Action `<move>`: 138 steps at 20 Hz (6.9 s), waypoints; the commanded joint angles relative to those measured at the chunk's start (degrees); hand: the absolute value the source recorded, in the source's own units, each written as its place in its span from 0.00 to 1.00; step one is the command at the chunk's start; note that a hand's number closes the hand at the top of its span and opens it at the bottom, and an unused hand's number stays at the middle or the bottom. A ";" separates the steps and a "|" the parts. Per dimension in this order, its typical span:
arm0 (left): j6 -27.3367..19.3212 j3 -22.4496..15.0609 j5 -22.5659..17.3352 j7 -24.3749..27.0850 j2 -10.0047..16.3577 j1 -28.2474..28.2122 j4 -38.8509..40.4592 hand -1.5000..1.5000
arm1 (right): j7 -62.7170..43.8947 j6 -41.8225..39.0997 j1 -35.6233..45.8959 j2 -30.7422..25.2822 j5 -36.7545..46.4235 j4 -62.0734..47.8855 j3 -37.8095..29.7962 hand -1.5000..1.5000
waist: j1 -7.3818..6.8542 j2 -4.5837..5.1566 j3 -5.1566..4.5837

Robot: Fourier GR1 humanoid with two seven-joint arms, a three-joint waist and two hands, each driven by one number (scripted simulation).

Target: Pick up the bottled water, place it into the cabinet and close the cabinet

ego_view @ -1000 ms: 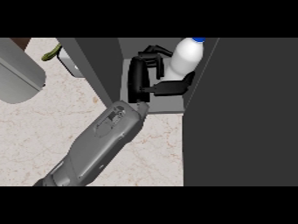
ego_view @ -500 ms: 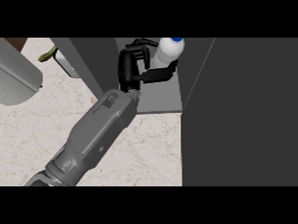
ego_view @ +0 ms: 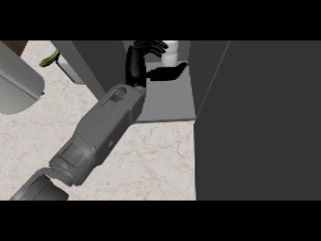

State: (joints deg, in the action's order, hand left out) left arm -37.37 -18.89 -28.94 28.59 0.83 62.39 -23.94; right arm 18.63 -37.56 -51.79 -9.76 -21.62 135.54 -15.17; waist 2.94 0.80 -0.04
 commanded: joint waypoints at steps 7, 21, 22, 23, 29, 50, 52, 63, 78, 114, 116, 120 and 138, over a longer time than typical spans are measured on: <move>1.42 2.28 1.72 1.70 -0.82 5.52 10.01 0.00 | -1.54 -0.04 -0.82 2.54 -0.78 5.44 1.69 0.00 | 0.24 0.07 -0.02; 15.16 5.56 -3.28 6.37 -0.82 2.29 -0.35 0.00 | -4.37 1.70 -0.47 0.98 -3.93 8.02 -0.76 0.00 | -1.64 -0.81 -0.05; 14.64 4.42 -4.44 5.38 -0.83 1.53 -2.29 0.00 | -6.20 2.67 -0.32 -0.88 -7.19 9.02 -2.08 0.00 | -1.65 -0.83 -0.06; 14.72 3.10 -4.82 5.19 -0.83 -1.19 -3.93 0.00 | -3.02 0.32 -0.86 0.81 -4.08 6.02 -1.93 0.00 | -1.48 -1.01 0.00; 11.35 -3.70 -6.95 0.23 -0.83 -6.35 -16.41 0.00 | -7.69 3.38 1.12 0.00 -5.26 8.41 -0.43 0.00 | -2.53 -1.18 -0.03; 5.94 -17.47 -0.44 -8.80 7.34 -44.11 -66.31 0.00 | -10.64 -1.06 1.64 -3.64 0.43 9.24 7.29 1.00 | -3.89 -1.26 -0.03; 7.13 -17.74 -0.26 -6.93 8.69 -47.53 -66.51 0.00 | -13.69 -1.58 2.02 -6.17 0.29 10.49 9.27 1.00 | -4.07 -0.99 -0.10; 8.24 -17.88 0.51 -3.70 16.92 -63.09 -79.31 0.00 | -17.46 -3.29 3.63 -6.02 8.45 12.64 24.68 1.00 | -3.36 -1.16 -0.12; 14.13 -12.63 -3.41 0.33 25.24 -75.61 -89.16 0.00 | -27.31 5.32 15.96 0.44 21.41 12.28 47.75 1.00 | -4.39 -1.62 -0.51; 26.61 -0.20 -12.76 2.07 33.82 -83.31 -93.47 0.00 | -47.39 18.54 51.82 9.23 28.43 -2.35 60.73 1.00 | -7.27 -0.52 -0.74; 27.34 -0.86 -12.57 2.37 34.02 -84.81 -92.80 0.00 | -47.13 18.73 52.41 9.23 27.93 -1.71 58.61 1.00 | -8.19 -0.30 -0.81; 28.54 -0.67 -12.92 2.45 34.64 -85.28 -93.57 0.00 | -46.76 19.30 50.71 9.25 24.26 -2.45 58.73 1.00 | -9.25 0.10 -0.75; 31.65 1.63 -13.92 3.29 36.01 -85.41 -92.94 0.00 | -47.72 20.70 46.32 9.35 0.10 -9.67 50.17 1.00 | -10.02 1.24 -0.52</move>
State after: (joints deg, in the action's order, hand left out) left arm -5.85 -18.02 -42.50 31.53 36.74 -22.24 -117.05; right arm -30.21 -27.98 -7.96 -8.21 -23.22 132.62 39.52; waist -8.44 2.15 -0.82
